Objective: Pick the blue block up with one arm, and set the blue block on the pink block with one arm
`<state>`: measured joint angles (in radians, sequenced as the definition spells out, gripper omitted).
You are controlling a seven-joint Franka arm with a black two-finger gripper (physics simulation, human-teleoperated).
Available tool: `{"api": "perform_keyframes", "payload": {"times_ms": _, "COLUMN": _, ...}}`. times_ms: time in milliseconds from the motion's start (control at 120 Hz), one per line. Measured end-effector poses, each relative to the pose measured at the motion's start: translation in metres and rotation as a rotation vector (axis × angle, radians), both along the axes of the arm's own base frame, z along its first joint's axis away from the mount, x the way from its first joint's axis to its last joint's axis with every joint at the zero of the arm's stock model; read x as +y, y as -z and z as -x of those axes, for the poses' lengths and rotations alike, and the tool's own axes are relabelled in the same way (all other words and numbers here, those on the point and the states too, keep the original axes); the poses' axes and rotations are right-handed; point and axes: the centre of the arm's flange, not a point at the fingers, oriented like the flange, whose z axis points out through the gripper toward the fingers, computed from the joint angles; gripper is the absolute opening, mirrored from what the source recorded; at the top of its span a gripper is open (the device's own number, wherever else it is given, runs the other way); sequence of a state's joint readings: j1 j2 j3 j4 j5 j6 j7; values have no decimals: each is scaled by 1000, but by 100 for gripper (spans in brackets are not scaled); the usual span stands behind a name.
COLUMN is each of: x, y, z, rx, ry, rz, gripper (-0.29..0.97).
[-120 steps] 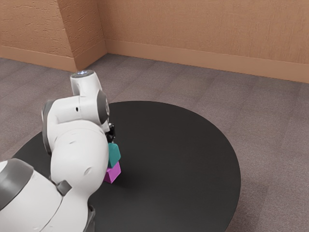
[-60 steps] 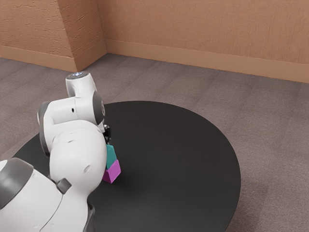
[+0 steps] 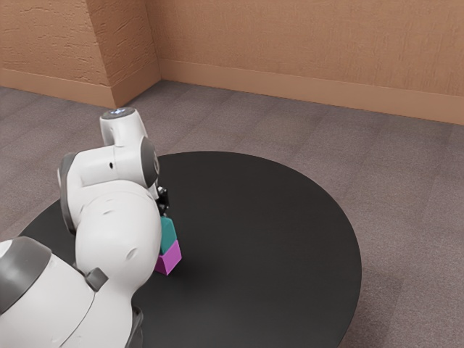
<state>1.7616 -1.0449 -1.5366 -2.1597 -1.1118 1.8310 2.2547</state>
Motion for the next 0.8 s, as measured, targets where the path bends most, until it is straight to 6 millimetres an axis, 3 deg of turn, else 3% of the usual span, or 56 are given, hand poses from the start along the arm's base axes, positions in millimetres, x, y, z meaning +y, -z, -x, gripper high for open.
{"api": "perform_keyframes", "payload": {"times_ms": 292, "x": -2, "y": 0, "z": -1, "rx": 5, "ry": 25, "rz": -3, "gripper": 61}}
{"api": "perform_keyframes", "payload": {"times_ms": 800, "x": -13, "y": -21, "z": 3, "rx": -8, "ry": 52, "rz": 29, "gripper": 67}}
